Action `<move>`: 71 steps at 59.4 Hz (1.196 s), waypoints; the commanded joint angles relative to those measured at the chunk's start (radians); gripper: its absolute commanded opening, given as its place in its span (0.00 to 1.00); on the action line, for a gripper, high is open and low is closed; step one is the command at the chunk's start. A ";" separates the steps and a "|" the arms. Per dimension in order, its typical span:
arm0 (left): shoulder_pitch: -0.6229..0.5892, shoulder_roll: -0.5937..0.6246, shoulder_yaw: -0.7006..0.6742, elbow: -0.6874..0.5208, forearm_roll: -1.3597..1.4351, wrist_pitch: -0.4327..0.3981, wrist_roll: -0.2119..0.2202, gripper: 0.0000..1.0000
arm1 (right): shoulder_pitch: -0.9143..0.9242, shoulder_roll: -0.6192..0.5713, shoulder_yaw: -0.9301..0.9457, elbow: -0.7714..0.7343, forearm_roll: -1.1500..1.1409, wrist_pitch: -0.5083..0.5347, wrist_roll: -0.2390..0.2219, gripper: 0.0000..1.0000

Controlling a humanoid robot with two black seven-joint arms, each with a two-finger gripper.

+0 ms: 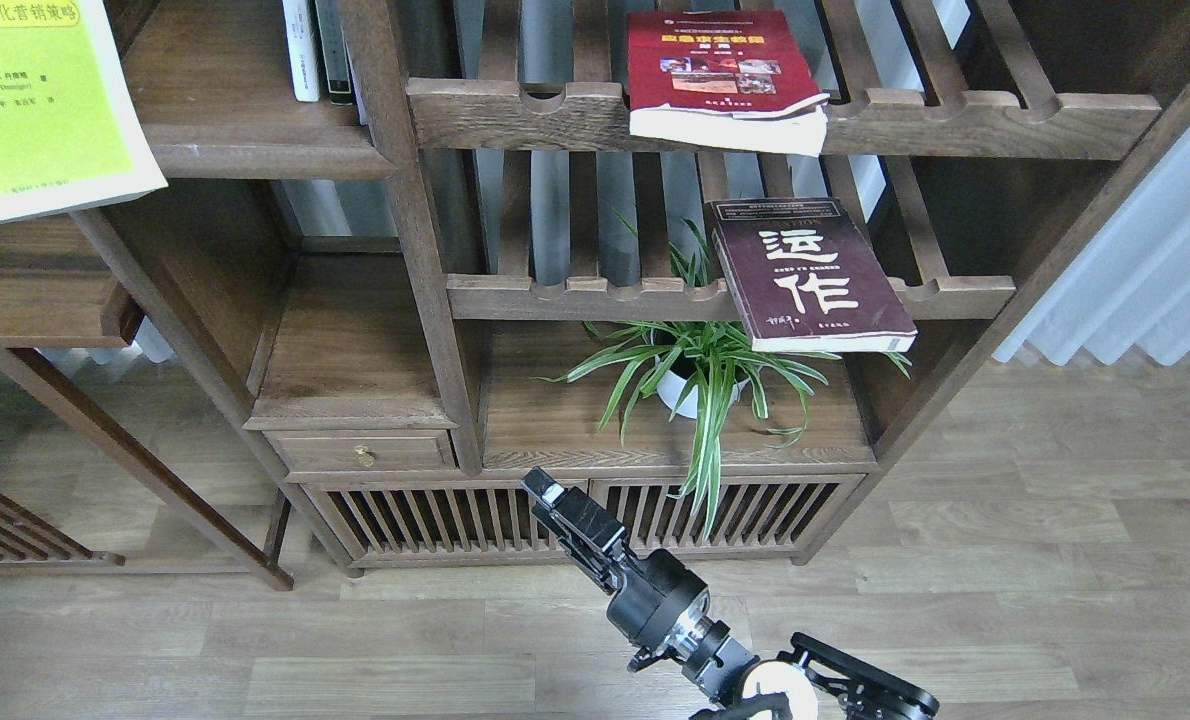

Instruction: Organize books on shelf

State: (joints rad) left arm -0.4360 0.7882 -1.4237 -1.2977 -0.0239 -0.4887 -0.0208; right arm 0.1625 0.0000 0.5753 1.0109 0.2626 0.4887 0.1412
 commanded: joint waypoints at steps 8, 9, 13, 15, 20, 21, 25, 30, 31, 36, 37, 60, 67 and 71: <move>-0.073 -0.046 0.005 0.060 0.001 0.000 0.074 0.06 | 0.014 0.000 0.001 0.000 -0.005 0.000 0.000 0.75; -0.076 -0.047 0.005 0.061 0.001 0.000 0.077 0.06 | 0.015 0.000 0.000 0.000 -0.005 0.000 0.000 0.75; -0.086 -0.052 0.005 0.064 0.001 0.000 0.084 0.05 | 0.017 0.000 0.000 0.000 -0.005 0.000 0.000 0.75; -0.093 -0.052 0.005 0.064 0.001 0.000 0.085 0.05 | 0.017 0.000 0.000 0.000 -0.005 0.000 0.000 0.75; -0.128 -0.052 0.005 0.067 0.012 0.000 0.085 0.02 | 0.017 0.000 -0.003 0.000 -0.006 0.000 0.000 0.75; -0.141 -0.052 0.005 0.070 0.015 0.000 0.085 0.02 | 0.017 0.000 -0.003 0.000 -0.006 0.000 0.000 0.75; -0.174 -0.056 0.012 0.092 0.035 0.000 0.085 0.02 | 0.020 0.000 -0.006 -0.002 -0.006 0.000 0.000 0.75; -0.205 -0.093 0.006 0.115 0.080 0.000 0.084 0.02 | 0.028 0.000 -0.011 -0.002 -0.010 0.000 0.000 0.75; -0.208 -0.098 0.003 0.117 0.087 0.000 0.084 0.02 | 0.029 0.000 -0.011 -0.002 -0.010 0.000 0.000 0.75; -0.221 -0.127 -0.006 0.123 0.127 0.000 0.082 0.02 | 0.032 0.000 -0.015 -0.002 -0.013 0.000 0.000 0.75; -0.221 -0.129 -0.006 0.123 0.130 0.000 0.081 0.02 | 0.031 0.000 -0.015 -0.002 -0.013 0.000 0.000 0.75; -0.256 -0.313 -0.104 0.169 0.349 0.000 0.071 0.01 | 0.032 0.000 -0.018 0.000 -0.014 0.000 0.000 0.75; -0.279 -0.371 -0.133 0.190 0.398 0.000 0.068 0.01 | 0.029 0.000 -0.022 0.000 -0.017 0.000 0.000 0.75; -0.287 -0.402 -0.149 0.199 0.418 0.000 0.068 0.01 | 0.028 0.000 -0.023 -0.002 -0.025 0.000 0.000 0.75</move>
State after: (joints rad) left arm -0.7084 0.4380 -1.5474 -1.1142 0.3575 -0.4888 0.0487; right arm 0.1936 0.0000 0.5546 1.0102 0.2461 0.4887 0.1411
